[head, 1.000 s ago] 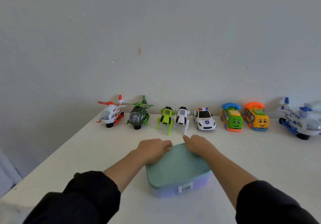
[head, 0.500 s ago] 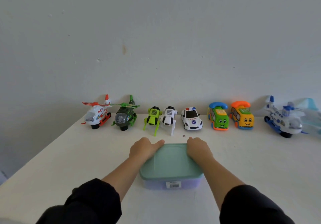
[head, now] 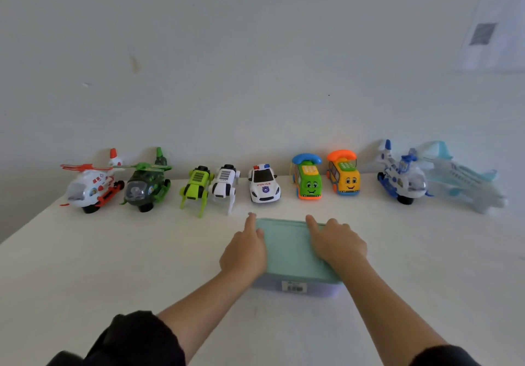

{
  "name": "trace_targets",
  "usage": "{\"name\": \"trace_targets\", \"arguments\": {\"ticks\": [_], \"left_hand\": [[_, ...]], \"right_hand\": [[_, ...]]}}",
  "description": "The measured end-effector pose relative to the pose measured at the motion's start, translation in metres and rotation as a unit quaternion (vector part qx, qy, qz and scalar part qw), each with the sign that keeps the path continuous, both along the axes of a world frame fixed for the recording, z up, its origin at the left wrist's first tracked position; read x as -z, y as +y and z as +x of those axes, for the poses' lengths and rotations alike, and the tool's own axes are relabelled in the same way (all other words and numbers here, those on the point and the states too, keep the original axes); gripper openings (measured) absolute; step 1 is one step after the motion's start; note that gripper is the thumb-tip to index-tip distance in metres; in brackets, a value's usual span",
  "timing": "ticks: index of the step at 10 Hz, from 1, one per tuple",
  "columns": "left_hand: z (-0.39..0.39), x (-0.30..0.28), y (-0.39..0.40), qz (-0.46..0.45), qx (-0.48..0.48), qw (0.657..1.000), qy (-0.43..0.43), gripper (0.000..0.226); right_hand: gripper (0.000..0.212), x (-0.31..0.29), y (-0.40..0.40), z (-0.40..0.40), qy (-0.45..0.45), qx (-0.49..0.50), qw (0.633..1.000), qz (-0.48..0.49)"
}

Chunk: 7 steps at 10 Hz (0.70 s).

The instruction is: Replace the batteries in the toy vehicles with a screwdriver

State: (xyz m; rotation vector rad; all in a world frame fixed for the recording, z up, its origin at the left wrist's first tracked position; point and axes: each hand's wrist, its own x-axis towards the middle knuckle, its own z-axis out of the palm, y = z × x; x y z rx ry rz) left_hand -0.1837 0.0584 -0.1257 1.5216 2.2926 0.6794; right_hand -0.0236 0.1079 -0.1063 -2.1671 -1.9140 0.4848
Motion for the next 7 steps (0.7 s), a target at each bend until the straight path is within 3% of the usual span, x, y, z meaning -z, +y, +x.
{"name": "trace_targets", "arguments": {"ticks": [3, 5, 6, 7], "left_hand": [[0.019, 0.002, -0.002, 0.003, -0.014, 1.0, 0.001, 0.044], [0.015, -0.001, -0.004, -0.011, -0.002, 1.0, -0.002, 0.044], [0.013, -0.014, -0.009, -0.066, 0.031, 0.996, -0.05, 0.049], [-0.012, -0.055, -0.026, -0.072, 0.05, 0.994, -0.066, 0.057]], "right_hand": [[0.054, 0.0, 0.005, 0.009, 0.015, -0.027, 0.994, 0.105], [0.045, -0.002, 0.005, 0.012, -0.022, -0.058, 0.993, 0.096], [0.04, -0.003, 0.008, 0.019, -0.04, -0.1, 0.993, 0.055], [0.038, -0.032, 0.009, 0.06, 0.001, -0.092, 0.993, 0.071]]}}
